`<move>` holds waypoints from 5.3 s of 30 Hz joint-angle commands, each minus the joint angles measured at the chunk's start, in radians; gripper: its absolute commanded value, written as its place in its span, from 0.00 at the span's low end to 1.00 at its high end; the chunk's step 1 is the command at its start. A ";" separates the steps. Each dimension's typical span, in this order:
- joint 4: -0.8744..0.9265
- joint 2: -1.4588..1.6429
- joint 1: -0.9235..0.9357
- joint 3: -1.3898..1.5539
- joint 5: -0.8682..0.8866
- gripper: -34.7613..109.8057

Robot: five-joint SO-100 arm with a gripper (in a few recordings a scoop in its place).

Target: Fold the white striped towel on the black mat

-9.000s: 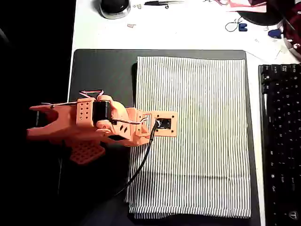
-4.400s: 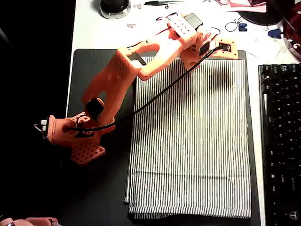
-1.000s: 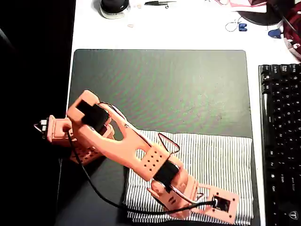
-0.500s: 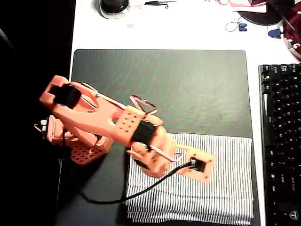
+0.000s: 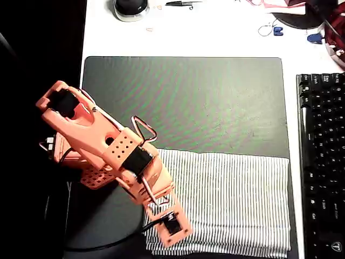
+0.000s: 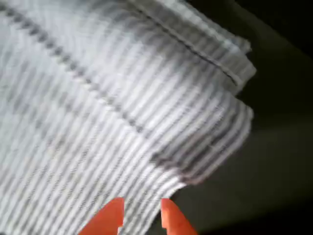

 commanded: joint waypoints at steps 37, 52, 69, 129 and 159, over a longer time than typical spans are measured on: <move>0.179 -0.032 0.077 -0.186 0.129 0.24; 0.445 -0.270 0.078 -0.701 0.120 0.24; 0.275 -1.026 -0.270 -1.401 0.382 0.24; -0.006 -1.035 -0.485 -1.163 -0.181 0.25; -0.235 -0.942 -0.535 -0.752 -0.707 0.30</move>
